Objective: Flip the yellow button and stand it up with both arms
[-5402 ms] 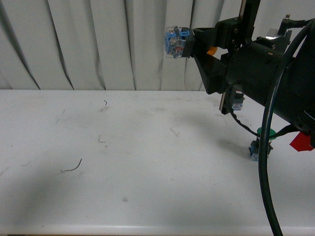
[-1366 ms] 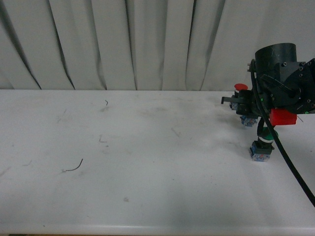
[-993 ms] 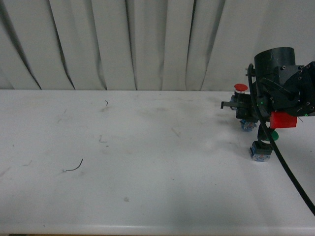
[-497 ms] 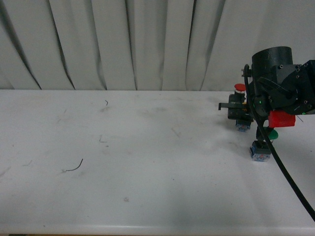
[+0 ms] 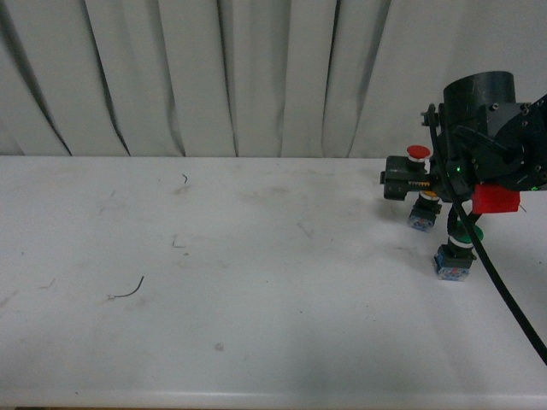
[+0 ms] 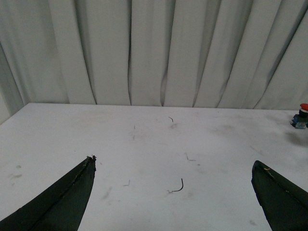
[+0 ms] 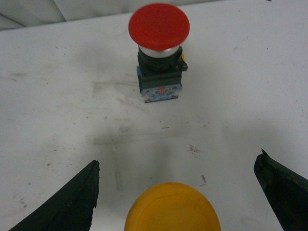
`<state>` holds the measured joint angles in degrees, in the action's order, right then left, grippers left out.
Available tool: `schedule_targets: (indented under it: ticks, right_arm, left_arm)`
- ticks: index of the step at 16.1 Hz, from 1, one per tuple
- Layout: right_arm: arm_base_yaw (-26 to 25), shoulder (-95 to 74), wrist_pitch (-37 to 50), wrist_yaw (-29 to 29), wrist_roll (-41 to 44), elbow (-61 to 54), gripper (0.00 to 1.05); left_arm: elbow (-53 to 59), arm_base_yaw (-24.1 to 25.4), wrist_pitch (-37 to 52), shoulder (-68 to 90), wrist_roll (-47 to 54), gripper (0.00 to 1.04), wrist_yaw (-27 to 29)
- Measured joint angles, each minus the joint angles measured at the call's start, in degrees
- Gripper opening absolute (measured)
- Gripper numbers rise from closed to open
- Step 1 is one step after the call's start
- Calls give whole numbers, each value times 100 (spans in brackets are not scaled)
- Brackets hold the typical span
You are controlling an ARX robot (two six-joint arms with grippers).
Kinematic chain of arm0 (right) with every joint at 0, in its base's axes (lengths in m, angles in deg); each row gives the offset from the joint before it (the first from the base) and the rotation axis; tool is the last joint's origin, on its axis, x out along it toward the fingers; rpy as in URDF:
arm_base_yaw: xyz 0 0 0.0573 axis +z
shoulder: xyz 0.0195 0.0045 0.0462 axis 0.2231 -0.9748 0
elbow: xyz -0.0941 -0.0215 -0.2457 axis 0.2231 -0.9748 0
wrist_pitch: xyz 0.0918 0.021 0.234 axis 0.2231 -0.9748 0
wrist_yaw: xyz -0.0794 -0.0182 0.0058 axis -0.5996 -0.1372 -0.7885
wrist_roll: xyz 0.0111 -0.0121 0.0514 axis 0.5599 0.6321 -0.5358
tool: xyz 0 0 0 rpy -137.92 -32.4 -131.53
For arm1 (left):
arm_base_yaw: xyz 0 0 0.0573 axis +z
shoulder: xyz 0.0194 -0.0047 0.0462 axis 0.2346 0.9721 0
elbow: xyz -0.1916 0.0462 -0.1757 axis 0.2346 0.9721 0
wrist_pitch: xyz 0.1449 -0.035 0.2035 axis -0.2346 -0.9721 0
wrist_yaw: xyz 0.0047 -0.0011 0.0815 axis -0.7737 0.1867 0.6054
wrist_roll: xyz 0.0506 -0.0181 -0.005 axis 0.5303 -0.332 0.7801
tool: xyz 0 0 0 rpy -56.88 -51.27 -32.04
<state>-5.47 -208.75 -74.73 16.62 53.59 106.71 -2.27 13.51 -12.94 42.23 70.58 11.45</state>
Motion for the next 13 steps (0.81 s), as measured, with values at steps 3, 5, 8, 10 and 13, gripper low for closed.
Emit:
schedule_targets:
  ticks: [3, 5, 8, 10, 13]
  right_arm:
    - [-31, 494, 31, 179, -13, -197, 98]
    - [-83, 892, 103, 332, -63, -365, 98]
    - [-236, 1639, 1139, 710, -74, -1150, 95]
    - [-332, 2916, 3027, 828, 538, -2824, 73]
    - [-227, 6046, 2747, 743, 831, -5421, 39]
  left_arm:
    - [0, 0, 2, 0, -2, 98, 0]
    - [0, 0, -2, 0, -2, 98, -2]
    - [0, 0, 0, 0, 0, 98, 0]
    - [0, 0, 0, 0, -2, 98, 0]
    - [0, 0, 0, 0, -2, 98, 0]
